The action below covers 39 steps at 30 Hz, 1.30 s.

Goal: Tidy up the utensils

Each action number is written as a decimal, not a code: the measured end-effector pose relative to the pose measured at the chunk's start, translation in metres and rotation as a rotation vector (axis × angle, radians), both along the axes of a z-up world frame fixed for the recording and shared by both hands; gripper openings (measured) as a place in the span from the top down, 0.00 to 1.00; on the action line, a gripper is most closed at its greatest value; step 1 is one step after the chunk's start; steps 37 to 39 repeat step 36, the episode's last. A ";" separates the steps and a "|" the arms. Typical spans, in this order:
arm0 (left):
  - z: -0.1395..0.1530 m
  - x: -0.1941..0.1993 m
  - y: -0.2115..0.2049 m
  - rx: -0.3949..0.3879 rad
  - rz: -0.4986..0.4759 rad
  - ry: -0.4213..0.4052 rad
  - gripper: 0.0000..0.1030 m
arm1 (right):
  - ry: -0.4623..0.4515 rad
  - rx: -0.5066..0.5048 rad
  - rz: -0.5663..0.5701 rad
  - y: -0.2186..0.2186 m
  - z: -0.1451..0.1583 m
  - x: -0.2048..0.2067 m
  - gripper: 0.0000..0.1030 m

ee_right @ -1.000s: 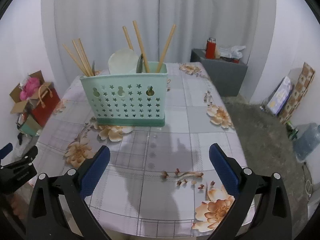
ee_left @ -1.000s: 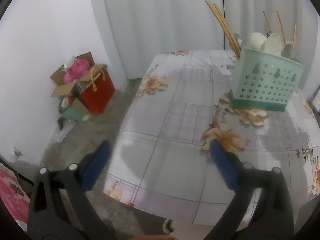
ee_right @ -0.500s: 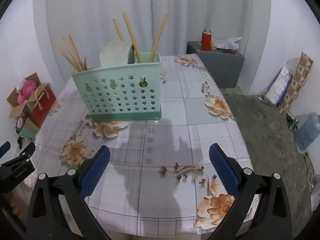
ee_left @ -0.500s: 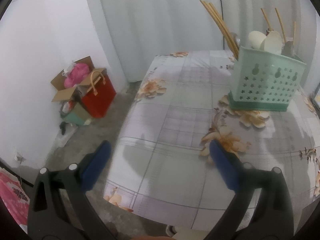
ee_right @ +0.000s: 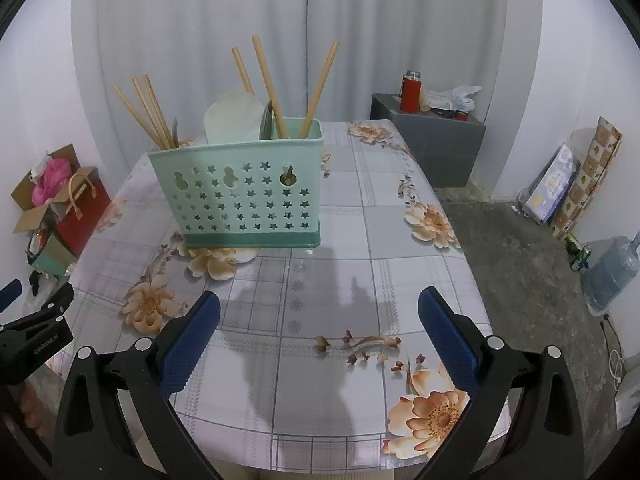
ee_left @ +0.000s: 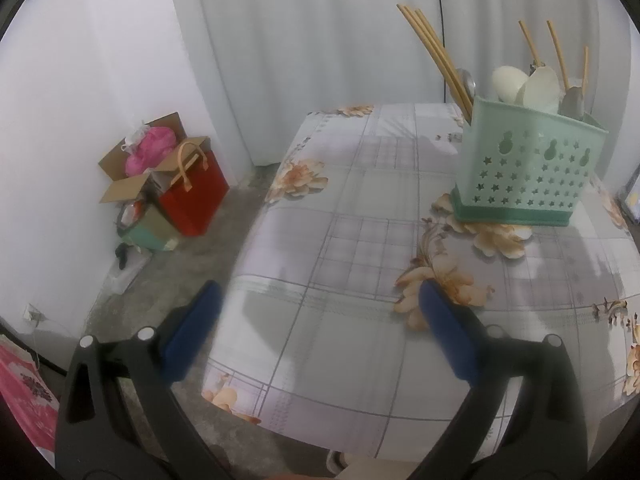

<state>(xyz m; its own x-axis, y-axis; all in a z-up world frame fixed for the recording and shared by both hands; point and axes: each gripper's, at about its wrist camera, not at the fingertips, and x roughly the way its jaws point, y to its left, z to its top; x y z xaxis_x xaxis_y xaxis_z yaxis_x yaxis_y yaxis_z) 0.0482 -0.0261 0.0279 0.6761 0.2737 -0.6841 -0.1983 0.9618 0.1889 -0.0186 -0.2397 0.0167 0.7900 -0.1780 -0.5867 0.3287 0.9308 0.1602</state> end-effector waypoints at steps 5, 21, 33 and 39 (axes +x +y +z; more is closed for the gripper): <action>0.000 0.000 0.000 -0.003 0.000 -0.002 0.08 | -0.005 -0.011 -0.002 0.001 0.001 -0.001 0.06; 0.002 0.001 -0.001 -0.006 -0.003 -0.002 0.08 | -0.016 -0.028 -0.002 0.005 0.005 -0.004 0.06; 0.004 0.005 -0.009 -0.018 -0.020 -0.011 0.08 | -0.023 -0.028 -0.002 0.004 0.007 -0.005 0.06; 0.005 0.003 -0.010 -0.024 -0.024 -0.012 0.08 | -0.025 -0.025 -0.004 0.003 0.008 -0.005 0.06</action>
